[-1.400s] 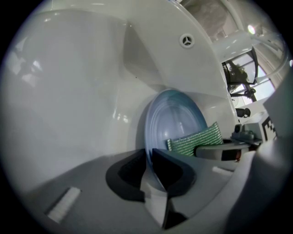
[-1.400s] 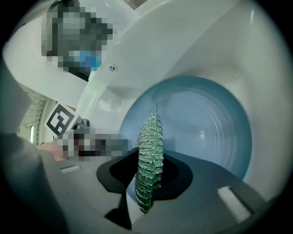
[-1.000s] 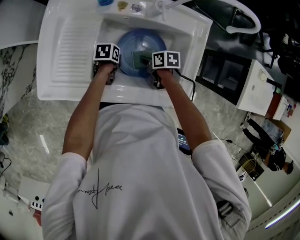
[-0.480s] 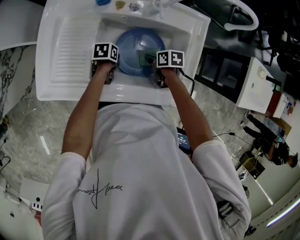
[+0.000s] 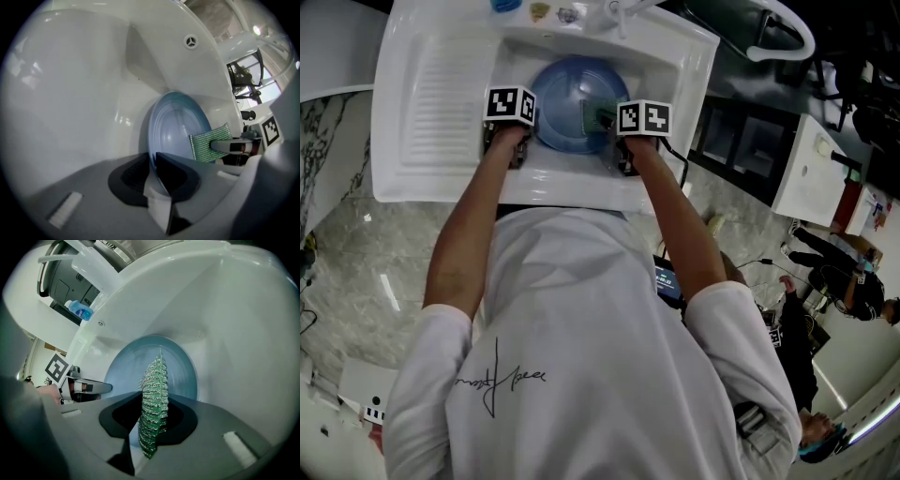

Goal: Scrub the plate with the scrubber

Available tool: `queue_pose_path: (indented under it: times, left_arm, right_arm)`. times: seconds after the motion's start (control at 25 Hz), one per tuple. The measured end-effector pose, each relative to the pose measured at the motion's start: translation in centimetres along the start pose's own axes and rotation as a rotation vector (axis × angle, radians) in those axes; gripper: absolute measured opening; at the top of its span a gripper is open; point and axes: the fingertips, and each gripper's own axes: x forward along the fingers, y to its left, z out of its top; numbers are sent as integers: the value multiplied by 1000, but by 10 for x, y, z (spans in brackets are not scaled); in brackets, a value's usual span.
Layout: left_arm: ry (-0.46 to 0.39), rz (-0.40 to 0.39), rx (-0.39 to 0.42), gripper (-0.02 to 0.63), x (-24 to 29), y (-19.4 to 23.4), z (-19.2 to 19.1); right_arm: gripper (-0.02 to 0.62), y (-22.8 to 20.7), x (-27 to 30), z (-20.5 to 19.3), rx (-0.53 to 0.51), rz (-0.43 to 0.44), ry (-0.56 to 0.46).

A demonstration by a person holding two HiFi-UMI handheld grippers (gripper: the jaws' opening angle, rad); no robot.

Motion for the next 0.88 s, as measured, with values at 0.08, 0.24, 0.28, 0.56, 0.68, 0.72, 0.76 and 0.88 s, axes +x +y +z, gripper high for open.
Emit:
queue_pose_path:
  times: [0.08,0.24,0.28,0.56,0.68,0.72,0.76,0.88]
  left_arm:
    - [0,0,1,83,0,0,0]
    - [-1,-1,3,83,0,0,0]
    - [-1,-2,4,83,0,0,0]
    - [-5,-10,11,83,0,0,1]
    - [-3,-13,5,83,0,-1,0]
    - [-2,-13,7,83,0,-1,0]
    - [0,-13,17,83,-1,-2,-1]
    - [7,-27,88,83,-7,-8,-2]
  right_arm:
    - [75,-6,-2,2,3,-31,-7]
    - [75,-15,-8,3,0,-90,-8]
    - [75,-16,-9,4,-3,-104,-5]
    - [75,-33,-24,11,-7,-258,-41]
    - [75,-36,-30,15,-12,-310,-79]
    - [75,-36,-32,16,-17,-317,-94]
    - [75,-35,-33,17,-20,-317,-109]
    - [74,-32,-36,19,-22,-297,-150]
